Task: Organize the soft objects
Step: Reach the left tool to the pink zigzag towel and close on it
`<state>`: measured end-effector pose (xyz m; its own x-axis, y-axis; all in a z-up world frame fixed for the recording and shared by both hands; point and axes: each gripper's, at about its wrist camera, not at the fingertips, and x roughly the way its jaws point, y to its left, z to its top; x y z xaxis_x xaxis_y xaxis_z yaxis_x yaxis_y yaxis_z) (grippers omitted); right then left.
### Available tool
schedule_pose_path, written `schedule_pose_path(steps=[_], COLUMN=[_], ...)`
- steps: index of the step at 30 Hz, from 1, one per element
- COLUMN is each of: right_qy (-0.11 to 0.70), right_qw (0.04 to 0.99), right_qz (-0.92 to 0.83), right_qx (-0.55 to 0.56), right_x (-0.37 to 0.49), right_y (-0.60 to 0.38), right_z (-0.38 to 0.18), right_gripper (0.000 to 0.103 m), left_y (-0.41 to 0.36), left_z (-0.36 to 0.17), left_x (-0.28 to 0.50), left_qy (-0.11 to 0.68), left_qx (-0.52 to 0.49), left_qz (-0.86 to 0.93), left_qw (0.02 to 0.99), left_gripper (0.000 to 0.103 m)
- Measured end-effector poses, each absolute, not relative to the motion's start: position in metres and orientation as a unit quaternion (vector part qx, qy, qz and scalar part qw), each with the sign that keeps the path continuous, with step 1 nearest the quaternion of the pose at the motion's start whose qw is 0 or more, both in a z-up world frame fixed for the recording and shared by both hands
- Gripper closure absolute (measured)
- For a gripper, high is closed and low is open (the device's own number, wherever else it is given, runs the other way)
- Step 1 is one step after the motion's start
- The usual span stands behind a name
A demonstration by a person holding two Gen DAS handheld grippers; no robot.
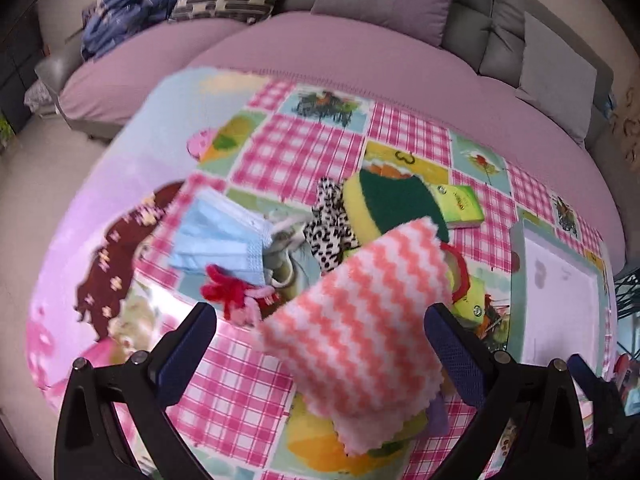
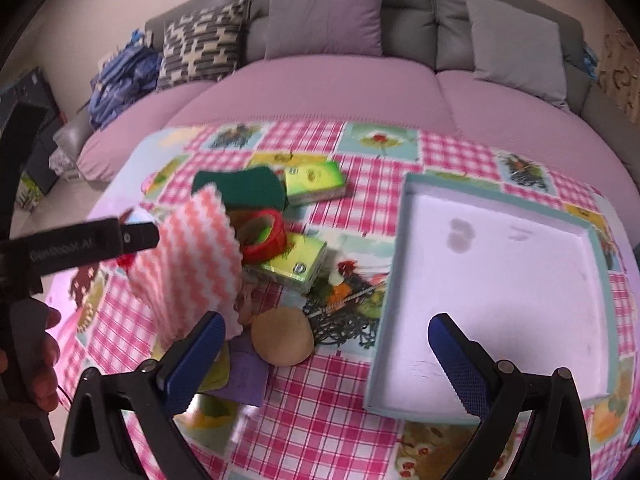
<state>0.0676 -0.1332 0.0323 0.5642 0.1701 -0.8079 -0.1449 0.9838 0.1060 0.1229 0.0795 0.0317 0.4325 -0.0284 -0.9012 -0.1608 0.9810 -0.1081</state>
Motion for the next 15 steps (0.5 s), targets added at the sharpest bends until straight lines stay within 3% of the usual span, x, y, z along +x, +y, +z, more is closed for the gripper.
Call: schedule_pose_path(steps=[12, 15], right_qy=[0.497, 0.499], right_qw=[0.859, 0.857], right_qz=[0.121, 0.127], right_qx=[-0.020, -0.023], right_x=[0.075, 0.076], right_y=[-0.105, -0.100], right_z=[-0.013, -0.018], right_gripper=[0.016, 0.020], left_y=[0.105, 0.110], left_z=[0.001, -0.005], left_x=[0.110, 0.114], left_qy=[0.533, 0.538], left_qx=[-0.125, -0.127], left_qz=[-0.013, -0.011], left_qw=[0.837, 0.833], left_gripper=[0.001, 0.007])
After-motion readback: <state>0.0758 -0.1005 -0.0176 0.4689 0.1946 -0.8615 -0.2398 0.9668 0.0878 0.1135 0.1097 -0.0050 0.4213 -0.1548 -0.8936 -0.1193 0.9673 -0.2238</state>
